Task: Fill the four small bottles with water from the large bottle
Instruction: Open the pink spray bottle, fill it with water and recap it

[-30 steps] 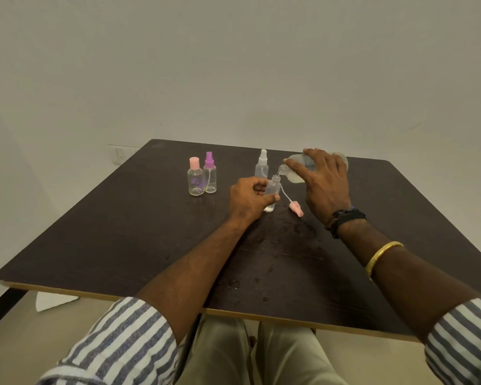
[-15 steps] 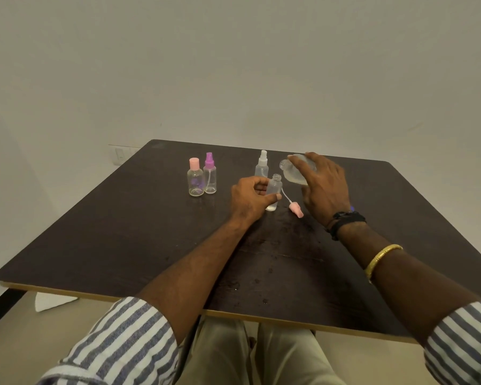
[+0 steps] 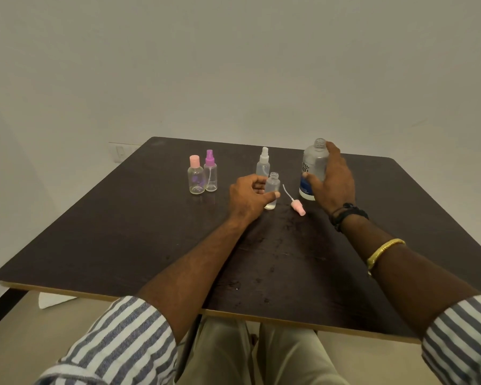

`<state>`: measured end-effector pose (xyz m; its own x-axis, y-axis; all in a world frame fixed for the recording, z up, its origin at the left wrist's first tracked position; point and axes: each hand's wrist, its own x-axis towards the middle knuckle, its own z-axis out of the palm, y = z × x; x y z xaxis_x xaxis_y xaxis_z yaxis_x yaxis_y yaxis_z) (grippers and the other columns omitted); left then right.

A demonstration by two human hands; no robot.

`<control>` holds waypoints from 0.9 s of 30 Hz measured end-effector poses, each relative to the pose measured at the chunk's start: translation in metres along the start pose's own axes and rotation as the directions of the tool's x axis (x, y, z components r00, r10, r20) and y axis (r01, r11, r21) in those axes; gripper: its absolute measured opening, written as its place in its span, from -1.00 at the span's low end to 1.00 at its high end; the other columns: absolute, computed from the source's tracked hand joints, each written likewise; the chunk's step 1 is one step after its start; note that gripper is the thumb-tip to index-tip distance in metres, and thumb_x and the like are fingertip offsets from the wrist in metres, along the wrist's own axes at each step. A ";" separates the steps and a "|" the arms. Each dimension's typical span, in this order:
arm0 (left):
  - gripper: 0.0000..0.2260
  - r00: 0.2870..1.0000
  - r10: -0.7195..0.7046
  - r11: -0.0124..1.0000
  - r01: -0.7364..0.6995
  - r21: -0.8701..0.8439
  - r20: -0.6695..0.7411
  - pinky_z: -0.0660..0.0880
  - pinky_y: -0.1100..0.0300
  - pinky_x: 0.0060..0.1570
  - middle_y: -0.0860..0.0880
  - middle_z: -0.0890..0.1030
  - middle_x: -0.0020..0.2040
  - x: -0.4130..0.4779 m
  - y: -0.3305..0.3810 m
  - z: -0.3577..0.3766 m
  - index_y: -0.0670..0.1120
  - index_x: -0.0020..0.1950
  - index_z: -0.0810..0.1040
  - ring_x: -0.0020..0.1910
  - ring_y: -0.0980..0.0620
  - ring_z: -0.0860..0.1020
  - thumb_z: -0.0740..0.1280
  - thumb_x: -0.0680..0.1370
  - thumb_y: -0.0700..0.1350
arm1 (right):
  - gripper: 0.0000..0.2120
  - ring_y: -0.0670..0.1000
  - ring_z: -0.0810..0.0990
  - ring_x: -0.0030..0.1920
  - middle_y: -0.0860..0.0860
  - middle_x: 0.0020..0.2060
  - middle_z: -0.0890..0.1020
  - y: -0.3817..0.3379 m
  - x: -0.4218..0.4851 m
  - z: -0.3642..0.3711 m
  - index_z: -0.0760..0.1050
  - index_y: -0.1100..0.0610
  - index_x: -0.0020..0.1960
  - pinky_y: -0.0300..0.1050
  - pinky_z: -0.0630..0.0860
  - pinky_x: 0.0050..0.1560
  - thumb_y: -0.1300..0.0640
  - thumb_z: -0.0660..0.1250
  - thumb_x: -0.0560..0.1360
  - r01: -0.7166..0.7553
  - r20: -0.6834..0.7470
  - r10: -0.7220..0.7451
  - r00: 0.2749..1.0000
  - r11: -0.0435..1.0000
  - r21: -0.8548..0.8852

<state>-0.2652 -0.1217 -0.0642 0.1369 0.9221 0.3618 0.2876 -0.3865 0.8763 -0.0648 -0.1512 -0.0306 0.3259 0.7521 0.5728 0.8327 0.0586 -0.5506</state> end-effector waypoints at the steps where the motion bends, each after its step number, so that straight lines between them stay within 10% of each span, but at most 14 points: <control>1: -0.61 1.000 0.001 1.000 -0.001 0.003 -0.001 0.66 0.19 0.03 -0.07 0.73 0.06 0.000 -0.001 0.000 -0.14 0.18 0.67 -0.04 0.06 0.68 0.62 0.40 -0.07 | -0.26 0.17 0.49 0.35 0.11 0.40 0.47 0.001 0.000 0.001 0.19 0.06 0.55 0.15 0.49 0.34 0.07 0.48 0.49 -0.002 0.000 0.002 1.000 1.000 0.004; 14: -0.59 1.000 0.011 1.000 -0.011 0.002 -0.016 0.62 0.30 -0.02 -0.07 0.72 0.07 -0.001 -0.004 0.000 -0.15 0.21 0.66 -0.02 0.06 0.67 0.61 0.41 -0.06 | -0.23 0.18 0.52 0.33 0.10 0.39 0.49 0.004 -0.007 0.005 0.20 0.06 0.52 0.21 0.55 0.28 -0.01 0.53 0.45 -0.031 -0.023 0.032 0.999 0.999 0.032; 21: -0.59 1.000 0.013 1.000 -0.013 -0.003 -0.027 0.65 0.22 0.03 -0.07 0.73 0.06 -0.002 -0.003 0.000 -0.15 0.19 0.67 -0.02 0.05 0.68 0.62 0.40 -0.06 | -0.15 0.12 0.47 0.25 0.11 0.28 0.48 0.000 -0.013 -0.001 0.29 0.07 0.42 0.02 0.53 0.13 -0.40 0.45 0.34 -0.050 -0.157 0.029 0.987 0.990 -0.132; 27: -0.60 0.999 0.021 1.000 -0.021 0.002 -0.030 0.61 0.35 -0.02 -0.08 0.72 0.08 -0.004 -0.002 -0.002 -0.16 0.20 0.66 -0.04 0.10 0.67 0.61 0.41 -0.07 | -0.69 0.03 0.55 -0.07 0.03 -0.04 0.56 -0.018 -0.022 -0.004 0.47 0.07 0.07 -0.05 0.54 -0.16 -0.11 0.43 0.49 0.097 -0.136 -0.120 0.983 0.982 -0.162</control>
<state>-0.2687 -0.1239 -0.0669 0.1146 0.9140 0.3891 0.2863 -0.4055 0.8681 -0.0853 -0.1721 -0.0307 0.2819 0.6432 0.7119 0.9217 0.0245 -0.3871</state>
